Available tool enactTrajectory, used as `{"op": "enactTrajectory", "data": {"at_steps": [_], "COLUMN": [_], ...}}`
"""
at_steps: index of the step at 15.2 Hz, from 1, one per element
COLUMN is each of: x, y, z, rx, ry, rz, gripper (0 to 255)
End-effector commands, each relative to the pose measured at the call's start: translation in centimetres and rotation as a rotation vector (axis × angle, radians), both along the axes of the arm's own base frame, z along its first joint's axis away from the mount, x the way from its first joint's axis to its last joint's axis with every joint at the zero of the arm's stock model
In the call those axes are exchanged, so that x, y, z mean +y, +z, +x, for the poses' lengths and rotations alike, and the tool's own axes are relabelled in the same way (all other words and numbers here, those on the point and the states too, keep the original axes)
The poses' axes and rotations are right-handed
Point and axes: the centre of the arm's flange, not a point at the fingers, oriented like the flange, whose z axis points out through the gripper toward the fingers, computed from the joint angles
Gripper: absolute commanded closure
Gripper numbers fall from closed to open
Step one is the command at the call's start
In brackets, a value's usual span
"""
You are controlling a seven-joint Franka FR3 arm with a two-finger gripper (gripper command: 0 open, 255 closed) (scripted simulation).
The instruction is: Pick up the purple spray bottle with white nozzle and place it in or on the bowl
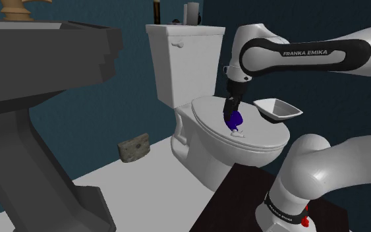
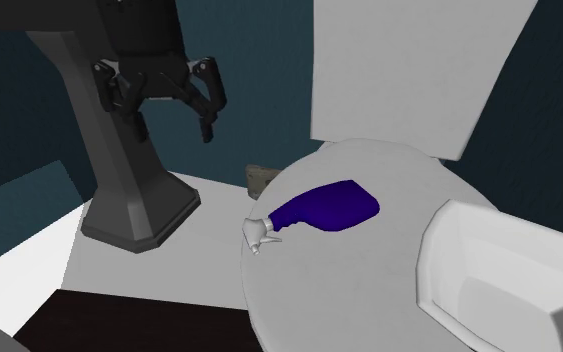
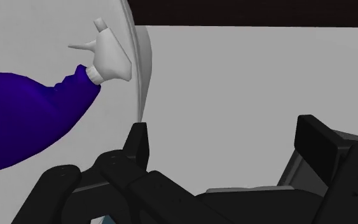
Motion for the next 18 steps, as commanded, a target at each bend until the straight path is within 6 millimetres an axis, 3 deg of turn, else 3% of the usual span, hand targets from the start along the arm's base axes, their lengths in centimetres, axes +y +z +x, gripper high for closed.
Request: {"op": "enactTrajectory", "data": {"at_steps": [1,11,18], "x": [-2.3,-12.6,-12.4], "y": [-2.1,-10.8,-14.5], "z": [-0.1,-1.5,-1.4], "rx": [0.000,0.002,0.002], "ry": [-0.010,-0.062,-0.062], "rz": [0.009,0.053,0.053], "gripper": [0,0,0]}}
